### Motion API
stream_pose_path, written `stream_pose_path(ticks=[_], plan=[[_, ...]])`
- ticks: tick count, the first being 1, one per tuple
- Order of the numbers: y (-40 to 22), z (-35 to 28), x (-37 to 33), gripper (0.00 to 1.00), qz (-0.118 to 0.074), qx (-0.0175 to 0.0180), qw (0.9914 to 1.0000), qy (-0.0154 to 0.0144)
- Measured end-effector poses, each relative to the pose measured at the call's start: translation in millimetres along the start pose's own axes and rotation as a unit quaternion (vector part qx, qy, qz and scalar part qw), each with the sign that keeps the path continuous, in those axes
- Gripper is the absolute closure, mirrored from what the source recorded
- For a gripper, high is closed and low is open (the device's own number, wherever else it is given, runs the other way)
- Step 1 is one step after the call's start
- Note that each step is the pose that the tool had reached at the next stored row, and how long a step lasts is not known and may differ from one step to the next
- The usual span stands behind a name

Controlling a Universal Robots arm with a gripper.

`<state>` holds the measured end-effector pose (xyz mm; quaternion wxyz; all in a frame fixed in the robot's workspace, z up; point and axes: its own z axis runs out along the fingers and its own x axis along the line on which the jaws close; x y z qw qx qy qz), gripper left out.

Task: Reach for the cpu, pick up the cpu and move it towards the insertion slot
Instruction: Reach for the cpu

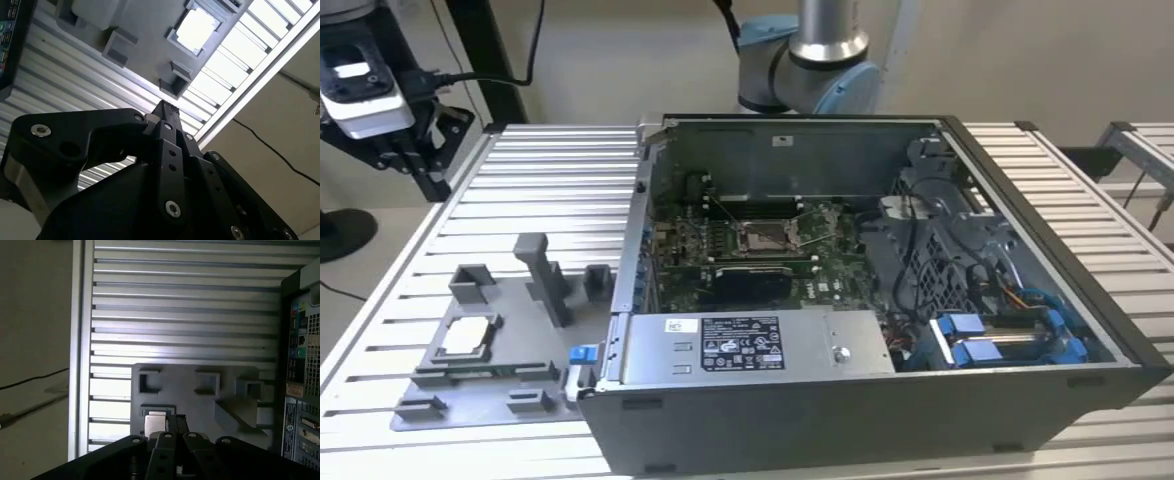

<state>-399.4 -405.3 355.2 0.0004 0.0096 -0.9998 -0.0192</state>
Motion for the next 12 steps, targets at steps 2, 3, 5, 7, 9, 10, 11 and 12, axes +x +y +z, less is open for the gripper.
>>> stream_pose_path(ticks=[2,3,5,7,9,10,11,12], plan=[[-4.7,0.6,1.6,1.00,0.000,0.0000,1.00000,0.0000],[-7.2,0.9,2.1,1.00,0.000,0.0000,1.00000,0.0000],[-11.9,1.7,2.8,1.00,0.000,0.0000,1.00000,0.0000],[-15.6,2.5,3.4,1.00,0.000,0.0000,1.00000,0.0000],[-19.1,3.3,4.0,1.00,0.000,0.0000,1.00000,-0.0001],[-20.6,3.6,4.3,1.00,0.000,0.0000,1.00000,0.0000],[-21.9,4.0,4.5,1.00,0.000,0.0000,1.00000,-0.0001],[-22.7,4.2,4.6,1.00,0.000,0.0000,1.00000,0.0000]])
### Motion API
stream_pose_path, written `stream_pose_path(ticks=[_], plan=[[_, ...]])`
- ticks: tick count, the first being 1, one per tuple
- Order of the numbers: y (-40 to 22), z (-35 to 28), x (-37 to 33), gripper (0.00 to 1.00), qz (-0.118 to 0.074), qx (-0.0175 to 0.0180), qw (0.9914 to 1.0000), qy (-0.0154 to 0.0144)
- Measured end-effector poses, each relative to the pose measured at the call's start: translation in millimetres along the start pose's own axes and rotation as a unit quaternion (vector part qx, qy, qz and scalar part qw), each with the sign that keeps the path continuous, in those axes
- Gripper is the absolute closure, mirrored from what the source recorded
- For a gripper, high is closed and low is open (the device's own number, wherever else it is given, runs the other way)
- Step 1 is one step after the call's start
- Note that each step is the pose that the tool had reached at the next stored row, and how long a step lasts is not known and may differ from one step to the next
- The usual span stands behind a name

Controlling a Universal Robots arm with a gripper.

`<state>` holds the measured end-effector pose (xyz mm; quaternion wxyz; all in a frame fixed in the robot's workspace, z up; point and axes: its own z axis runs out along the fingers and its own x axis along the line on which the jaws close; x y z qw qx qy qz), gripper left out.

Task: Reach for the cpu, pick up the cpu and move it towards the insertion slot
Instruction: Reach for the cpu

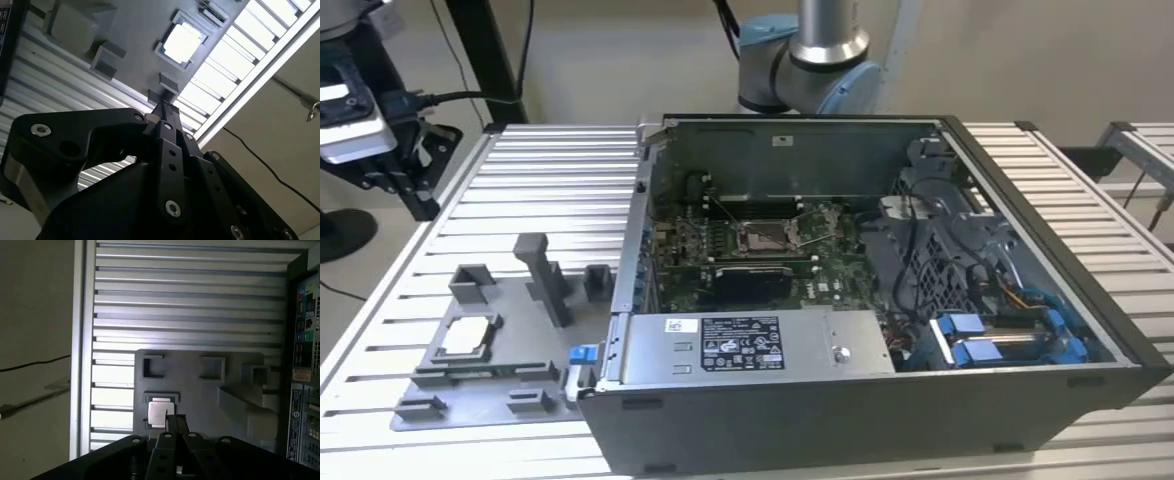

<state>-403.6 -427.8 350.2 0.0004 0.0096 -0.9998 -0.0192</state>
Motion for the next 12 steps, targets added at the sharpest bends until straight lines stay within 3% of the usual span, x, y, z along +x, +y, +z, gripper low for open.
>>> stream_pose_path(ticks=[12], plan=[[-0.5,0.2,0.1,1.00,0.000,0.0000,1.00000,0.0000]])
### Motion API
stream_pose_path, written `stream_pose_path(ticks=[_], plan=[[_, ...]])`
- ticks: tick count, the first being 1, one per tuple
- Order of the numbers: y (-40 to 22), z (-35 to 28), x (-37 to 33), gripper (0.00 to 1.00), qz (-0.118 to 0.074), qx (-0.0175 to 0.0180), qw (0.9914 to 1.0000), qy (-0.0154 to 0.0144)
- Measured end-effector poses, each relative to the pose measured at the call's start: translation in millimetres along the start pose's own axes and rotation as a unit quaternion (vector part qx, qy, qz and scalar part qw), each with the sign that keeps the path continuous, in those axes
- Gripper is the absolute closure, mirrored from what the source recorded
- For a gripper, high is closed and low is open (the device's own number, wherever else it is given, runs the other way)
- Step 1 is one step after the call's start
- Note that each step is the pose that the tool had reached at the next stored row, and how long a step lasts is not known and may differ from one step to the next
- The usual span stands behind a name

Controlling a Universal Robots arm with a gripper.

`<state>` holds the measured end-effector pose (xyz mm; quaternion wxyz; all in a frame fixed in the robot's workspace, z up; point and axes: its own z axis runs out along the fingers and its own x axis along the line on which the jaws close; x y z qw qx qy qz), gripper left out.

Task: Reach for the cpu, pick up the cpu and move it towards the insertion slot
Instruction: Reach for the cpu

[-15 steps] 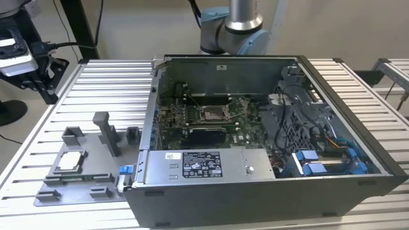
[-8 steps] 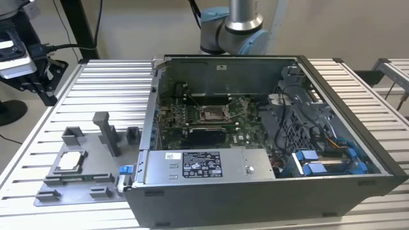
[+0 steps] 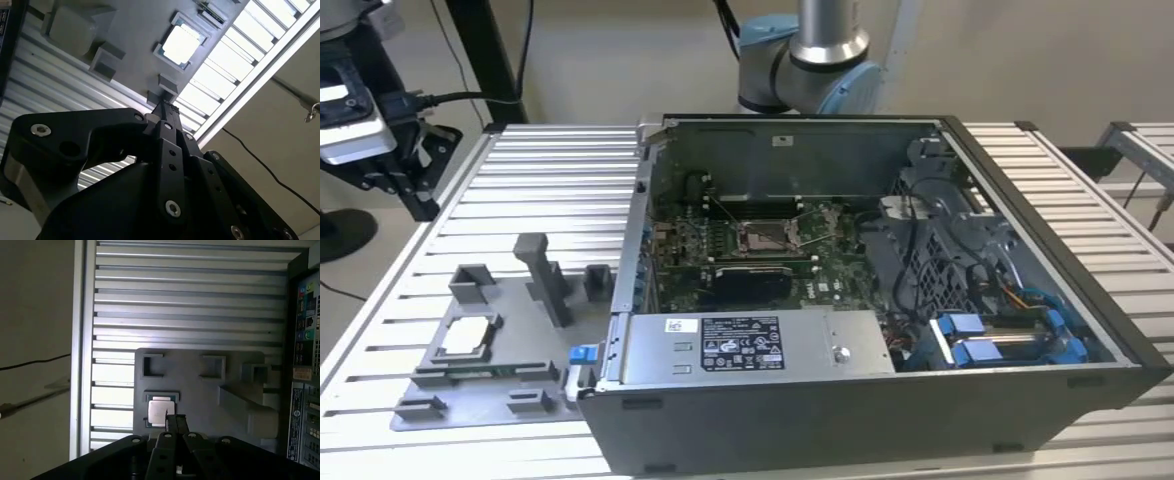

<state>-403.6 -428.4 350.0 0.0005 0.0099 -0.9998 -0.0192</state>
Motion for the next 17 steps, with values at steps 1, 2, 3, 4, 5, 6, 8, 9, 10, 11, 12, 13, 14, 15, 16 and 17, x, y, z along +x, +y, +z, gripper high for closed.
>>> stream_pose_path(ticks=[1,2,3,4,5,6,8,9,10,11,12,13,14,15,16,17], plan=[[0.0,0.0,0.0,1.00,0.000,0.0000,1.00000,0.0000],[0.0,0.0,0.0,1.00,0.000,0.0000,1.00000,0.0000],[0.0,0.0,0.0,1.00,0.000,0.0000,1.00000,0.0000],[0.0,0.0,0.0,1.00,0.000,0.0000,1.00000,0.0000],[0.0,0.0,0.0,0.00,0.000,0.0000,1.00000,0.0000],[0.0,0.0,0.0,0.00,0.000,0.0000,1.00000,0.0000],[0.0,0.0,0.0,0.00,0.000,0.0000,1.00000,0.0000],[0.0,0.0,0.0,0.00,0.000,-0.0001,1.00000,0.0000],[0.0,0.0,0.0,0.00,0.000,-0.0001,1.00000,0.0000],[0.0,0.0,0.0,0.00,-0.001,0.0000,1.00000,0.0000],[0.0,0.0,0.0,0.00,-0.001,-0.0001,1.00000,0.0000],[0.0,0.0,0.0,0.00,-0.001,-0.0001,1.00000,0.0000],[0.0,0.0,0.0,0.00,-0.001,-0.0001,1.00000,0.0000],[0.0,0.0,0.0,0.00,-0.001,-0.0001,1.00000,0.0000],[0.0,0.0,0.0,0.00,-0.001,-0.0001,1.00000,0.0000],[0.0,0.0,0.0,0.00,-0.001,-0.0001,1.00000,0.0000]])
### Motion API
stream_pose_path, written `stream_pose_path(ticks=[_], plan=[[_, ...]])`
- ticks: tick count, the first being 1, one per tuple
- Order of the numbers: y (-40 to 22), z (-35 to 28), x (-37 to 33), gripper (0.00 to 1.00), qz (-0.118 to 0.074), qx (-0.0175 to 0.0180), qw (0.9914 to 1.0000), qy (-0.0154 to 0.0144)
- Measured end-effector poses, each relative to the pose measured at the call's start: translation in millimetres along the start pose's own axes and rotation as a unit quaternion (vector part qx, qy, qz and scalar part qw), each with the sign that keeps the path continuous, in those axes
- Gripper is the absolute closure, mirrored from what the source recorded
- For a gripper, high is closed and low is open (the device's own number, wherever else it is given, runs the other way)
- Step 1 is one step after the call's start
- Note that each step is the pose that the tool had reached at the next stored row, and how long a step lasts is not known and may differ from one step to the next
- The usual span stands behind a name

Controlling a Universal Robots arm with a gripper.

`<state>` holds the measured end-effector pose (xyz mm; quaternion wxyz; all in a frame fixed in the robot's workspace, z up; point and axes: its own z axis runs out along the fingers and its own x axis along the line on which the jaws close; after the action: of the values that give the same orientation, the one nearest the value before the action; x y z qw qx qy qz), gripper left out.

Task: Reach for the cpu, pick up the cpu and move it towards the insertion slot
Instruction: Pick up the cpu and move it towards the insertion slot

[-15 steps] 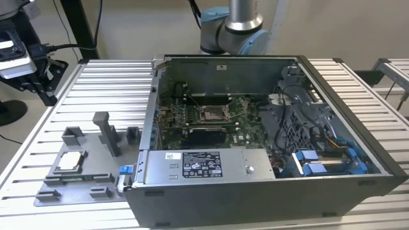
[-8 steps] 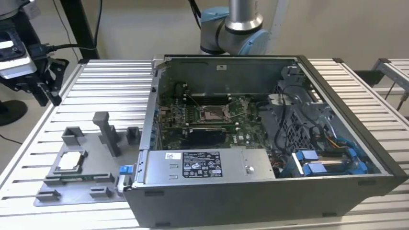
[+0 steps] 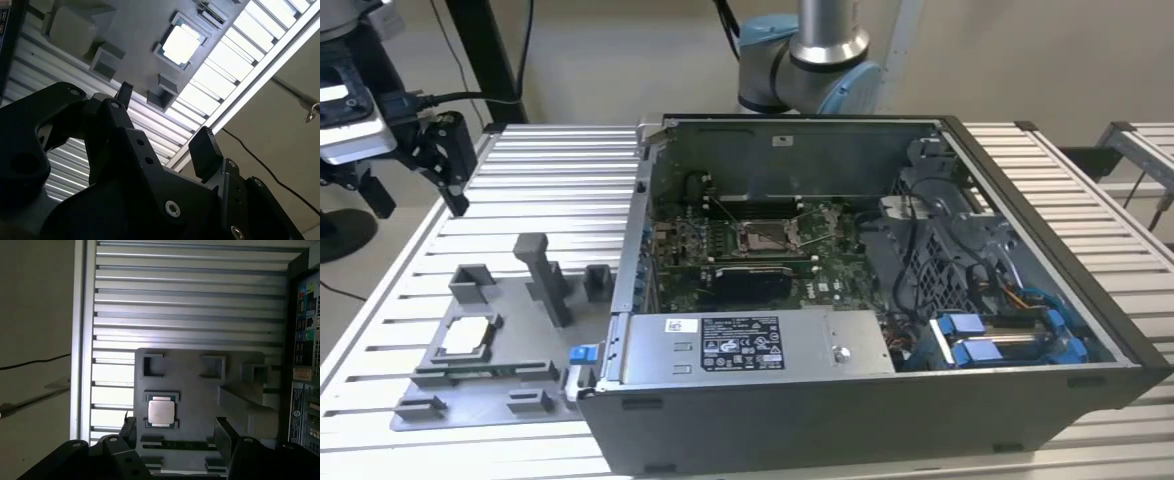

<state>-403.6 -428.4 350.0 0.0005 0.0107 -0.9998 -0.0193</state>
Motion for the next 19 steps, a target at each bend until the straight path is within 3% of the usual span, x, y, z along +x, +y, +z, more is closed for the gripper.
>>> stream_pose_path(ticks=[6,19], plan=[[-0.1,1.0,0.0,0.00,0.000,-0.0001,1.00000,-0.0001],[-0.7,19.7,2.1,0.00,0.000,0.0000,1.00000,0.0000]])
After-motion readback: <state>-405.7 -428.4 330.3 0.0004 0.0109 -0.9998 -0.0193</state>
